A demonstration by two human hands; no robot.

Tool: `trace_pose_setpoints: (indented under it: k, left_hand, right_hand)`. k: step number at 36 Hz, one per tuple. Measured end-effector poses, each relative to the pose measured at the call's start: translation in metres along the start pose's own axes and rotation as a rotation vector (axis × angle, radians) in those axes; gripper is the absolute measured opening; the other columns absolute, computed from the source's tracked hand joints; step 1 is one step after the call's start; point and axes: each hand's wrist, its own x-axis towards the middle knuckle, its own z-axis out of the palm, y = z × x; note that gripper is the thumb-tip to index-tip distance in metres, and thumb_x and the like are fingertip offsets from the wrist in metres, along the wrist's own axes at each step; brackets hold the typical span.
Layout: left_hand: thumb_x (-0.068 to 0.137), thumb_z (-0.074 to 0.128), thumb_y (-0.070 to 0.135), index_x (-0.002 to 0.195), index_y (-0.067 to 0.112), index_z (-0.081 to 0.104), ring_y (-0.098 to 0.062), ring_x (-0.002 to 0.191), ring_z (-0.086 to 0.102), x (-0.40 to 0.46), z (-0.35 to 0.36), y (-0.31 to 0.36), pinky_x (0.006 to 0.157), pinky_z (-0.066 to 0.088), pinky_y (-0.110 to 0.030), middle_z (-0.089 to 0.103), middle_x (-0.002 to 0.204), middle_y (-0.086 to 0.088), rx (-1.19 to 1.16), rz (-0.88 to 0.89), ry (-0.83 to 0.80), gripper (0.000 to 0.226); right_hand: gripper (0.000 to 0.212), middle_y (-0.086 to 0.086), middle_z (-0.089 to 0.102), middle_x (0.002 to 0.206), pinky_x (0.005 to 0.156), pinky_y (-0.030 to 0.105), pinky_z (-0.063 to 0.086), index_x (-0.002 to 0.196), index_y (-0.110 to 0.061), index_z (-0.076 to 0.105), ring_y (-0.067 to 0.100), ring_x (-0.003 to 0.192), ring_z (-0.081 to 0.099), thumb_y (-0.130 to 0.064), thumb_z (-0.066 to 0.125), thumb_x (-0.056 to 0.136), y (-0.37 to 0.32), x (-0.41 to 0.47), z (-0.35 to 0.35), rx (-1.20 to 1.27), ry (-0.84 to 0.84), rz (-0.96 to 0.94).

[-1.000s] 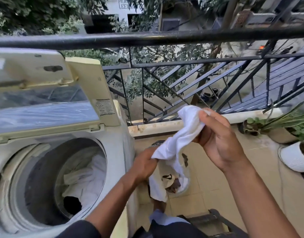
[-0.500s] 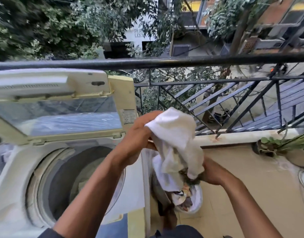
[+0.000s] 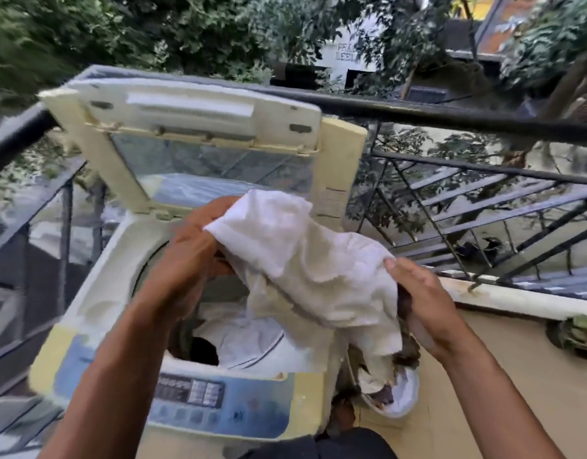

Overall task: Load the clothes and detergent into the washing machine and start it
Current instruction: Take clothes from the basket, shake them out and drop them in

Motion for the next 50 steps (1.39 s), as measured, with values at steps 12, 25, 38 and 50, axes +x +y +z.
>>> trace_pose_setpoints:
  k: [12, 25, 38, 50]
  left_hand:
    - [0.079, 0.056, 0.025, 0.119, 0.04, 0.07, -0.019, 0.106, 0.072, -0.024, -0.126, -0.032, 0.095, 0.059, -0.046, 0.077, 0.113, 0.008, 0.395, -0.099, 0.328, 0.045]
    - [0.095, 0.048, -0.007, 0.135, 0.019, 0.063, -0.028, 0.126, 0.059, -0.012, -0.164, -0.166, 0.086, 0.051, -0.037, 0.063, 0.135, -0.007, 0.369, -0.462, 0.108, 0.05]
    - [0.103, 0.065, 0.022, 0.121, 0.023, 0.072, -0.018, 0.105, 0.069, -0.007, -0.098, -0.166, 0.088, 0.052, -0.03, 0.074, 0.116, -0.003, 0.352, -0.379, -0.092, 0.02]
    - [0.105, 0.057, 0.011, 0.105, 0.038, 0.07, -0.001, 0.089, 0.071, 0.007, 0.03, -0.122, 0.083, 0.056, -0.029, 0.077, 0.101, 0.012, 0.287, -0.176, -0.331, 0.03]
  right_hand:
    - [0.035, 0.009, 0.065, 0.086, 0.078, 0.033, 0.05, 0.09, 0.004, 0.067, 0.017, 0.08, 0.062, -0.03, 0.065, 0.099, 0.012, 0.056, 0.152, -0.157, -0.191, -0.151]
    - [0.033, -0.004, 0.064, 0.138, 0.092, 0.027, 0.052, 0.139, -0.024, 0.063, 0.008, 0.124, 0.061, -0.022, 0.057, 0.106, 0.08, 0.087, 0.227, -0.376, -0.252, 0.049]
    - [0.018, 0.007, 0.076, 0.112, 0.069, 0.011, 0.053, 0.114, -0.016, 0.074, 0.019, 0.095, 0.073, -0.013, 0.059, 0.103, 0.107, 0.047, 0.183, -0.424, -0.046, 0.069]
    - [0.021, 0.005, 0.079, 0.091, 0.067, 0.015, 0.052, 0.102, -0.016, 0.075, 0.009, 0.076, 0.073, -0.003, 0.059, 0.1, 0.091, 0.002, 0.076, -0.305, 0.254, -0.085]
